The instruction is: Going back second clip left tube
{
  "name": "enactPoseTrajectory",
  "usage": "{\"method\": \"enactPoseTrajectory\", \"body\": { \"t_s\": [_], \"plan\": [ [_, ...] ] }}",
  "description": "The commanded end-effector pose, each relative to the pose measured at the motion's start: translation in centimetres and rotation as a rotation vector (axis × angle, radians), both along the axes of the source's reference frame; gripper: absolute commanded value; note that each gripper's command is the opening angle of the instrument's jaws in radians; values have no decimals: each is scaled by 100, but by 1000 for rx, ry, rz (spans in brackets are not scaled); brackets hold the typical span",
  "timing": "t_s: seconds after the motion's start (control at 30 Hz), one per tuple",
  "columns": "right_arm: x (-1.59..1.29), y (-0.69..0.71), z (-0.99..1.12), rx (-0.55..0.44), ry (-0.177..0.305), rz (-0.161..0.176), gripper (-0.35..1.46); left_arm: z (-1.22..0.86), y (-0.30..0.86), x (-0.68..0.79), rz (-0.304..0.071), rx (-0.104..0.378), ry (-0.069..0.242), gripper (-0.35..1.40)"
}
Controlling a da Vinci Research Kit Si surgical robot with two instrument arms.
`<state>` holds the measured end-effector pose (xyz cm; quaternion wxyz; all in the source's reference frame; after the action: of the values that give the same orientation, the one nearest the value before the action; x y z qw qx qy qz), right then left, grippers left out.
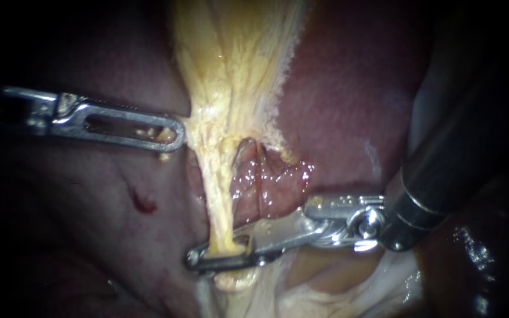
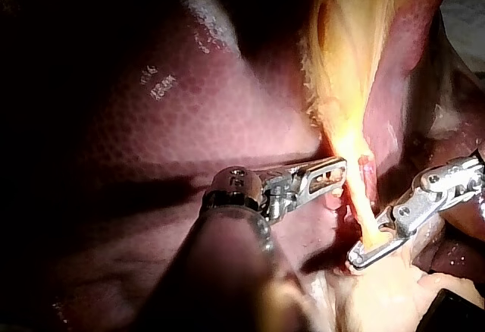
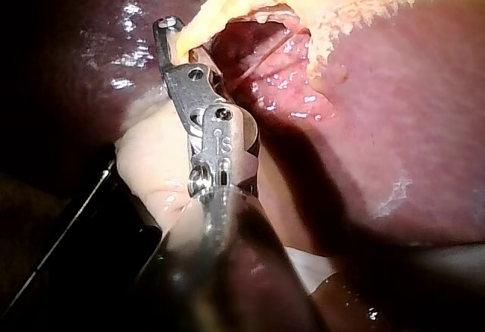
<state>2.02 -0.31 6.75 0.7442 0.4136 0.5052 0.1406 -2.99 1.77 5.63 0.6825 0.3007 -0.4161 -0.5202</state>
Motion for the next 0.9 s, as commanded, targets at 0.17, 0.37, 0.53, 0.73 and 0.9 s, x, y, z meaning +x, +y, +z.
{"method": "enactPoseTrajectory", "body": {
  "t_s": [0.17, 0.37, 0.53, 0.73, 0.9],
  "plan": [
    [-1, 0, -1, 2, 6, 4, -35, 0, 0, 0, 0, 0, 1, -35],
    [0, -1, -3, -41, 93, 50, 19, 0, 0, 0, 0, 0, 1, -35],
    [5, -1, -3, -69, 87, 85, 45, 0, 0, 0, 0, 0, 1, -35],
    [8, 3, 2, -123, 106, 116, 49, 0, 0, 0, 0, 0, 1, -35],
    [6, 9, 10, -203, 124, 143, 50, 0, 0, 0, 0, 0, 1, -35]
  ]
}}
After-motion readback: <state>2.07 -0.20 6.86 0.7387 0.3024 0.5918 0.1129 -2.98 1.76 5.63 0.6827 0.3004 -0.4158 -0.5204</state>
